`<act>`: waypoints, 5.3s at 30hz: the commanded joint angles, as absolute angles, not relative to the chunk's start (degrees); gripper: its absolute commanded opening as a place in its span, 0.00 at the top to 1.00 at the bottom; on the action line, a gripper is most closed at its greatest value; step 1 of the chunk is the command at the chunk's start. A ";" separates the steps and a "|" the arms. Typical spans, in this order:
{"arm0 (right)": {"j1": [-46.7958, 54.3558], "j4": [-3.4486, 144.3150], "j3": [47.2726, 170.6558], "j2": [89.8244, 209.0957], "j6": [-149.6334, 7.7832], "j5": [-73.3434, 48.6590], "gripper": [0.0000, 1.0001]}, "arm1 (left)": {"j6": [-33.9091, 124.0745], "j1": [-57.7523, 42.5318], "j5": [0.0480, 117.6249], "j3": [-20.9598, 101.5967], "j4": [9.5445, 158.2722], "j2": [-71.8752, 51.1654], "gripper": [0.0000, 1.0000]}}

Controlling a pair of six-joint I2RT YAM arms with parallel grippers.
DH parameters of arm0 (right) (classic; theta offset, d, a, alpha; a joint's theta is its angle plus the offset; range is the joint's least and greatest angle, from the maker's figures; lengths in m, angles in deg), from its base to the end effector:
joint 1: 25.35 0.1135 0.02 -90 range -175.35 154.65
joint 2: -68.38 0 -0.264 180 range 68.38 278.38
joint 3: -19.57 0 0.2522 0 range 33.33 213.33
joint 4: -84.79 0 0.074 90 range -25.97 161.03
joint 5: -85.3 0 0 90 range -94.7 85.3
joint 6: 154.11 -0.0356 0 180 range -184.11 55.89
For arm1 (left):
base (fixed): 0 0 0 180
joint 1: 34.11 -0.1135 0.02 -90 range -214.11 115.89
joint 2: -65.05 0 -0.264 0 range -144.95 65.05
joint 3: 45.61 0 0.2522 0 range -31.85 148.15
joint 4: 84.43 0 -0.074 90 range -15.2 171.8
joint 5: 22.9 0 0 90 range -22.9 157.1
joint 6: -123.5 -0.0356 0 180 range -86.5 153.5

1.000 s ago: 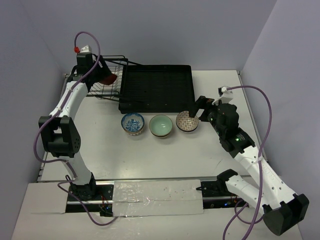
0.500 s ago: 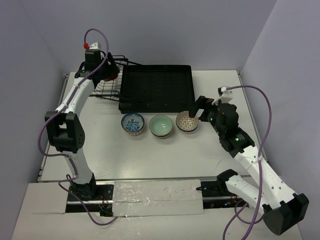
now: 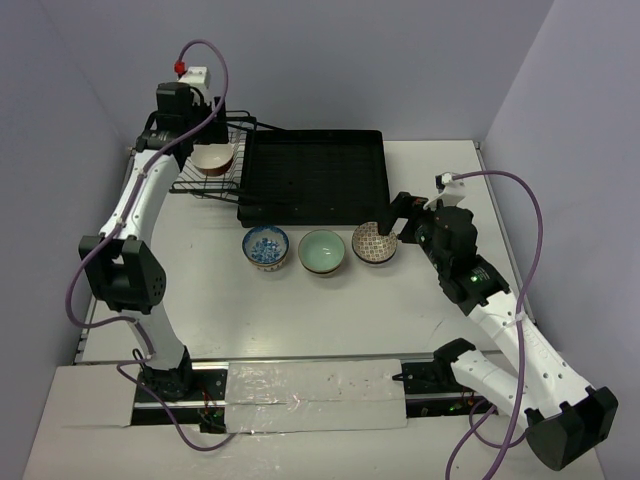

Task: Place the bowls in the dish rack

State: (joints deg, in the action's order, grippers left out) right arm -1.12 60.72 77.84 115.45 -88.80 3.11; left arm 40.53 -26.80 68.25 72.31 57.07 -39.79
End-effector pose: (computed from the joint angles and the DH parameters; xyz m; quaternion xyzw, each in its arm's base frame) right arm 0.1790 0.0753 0.3314 0.0456 0.7799 0.2091 0.5882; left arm 0.4288 -0.0543 0.3787 -0.0033 0.8453 -0.0583 0.5311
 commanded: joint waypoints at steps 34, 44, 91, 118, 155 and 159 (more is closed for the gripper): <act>-0.91 61.98 78.07 117.60 -88.02 2.33 0.01 | 21.73 -24.09 66.75 79.94 41.55 -50.79 0.80; -0.91 61.98 77.89 116.98 -88.11 2.68 0.01 | 25.67 -24.88 56.22 83.46 46.54 -47.54 1.00; -0.91 60.48 78.33 115.05 -88.72 2.95 0.01 | 73.14 -48.96 4.96 67.82 92.95 -56.59 0.95; -0.91 59.60 78.60 114.96 -89.42 1.54 0.01 | 80.51 -56.61 4.00 59.65 102.27 -59.75 0.85; -0.91 60.75 78.42 115.40 -88.54 1.54 0.01 | 79.12 -54.50 10.58 59.91 96.57 -55.01 0.74; -0.83 60.66 78.07 114.96 -88.63 1.63 0.01 | 80.17 -54.50 12.42 59.56 96.31 -54.31 0.74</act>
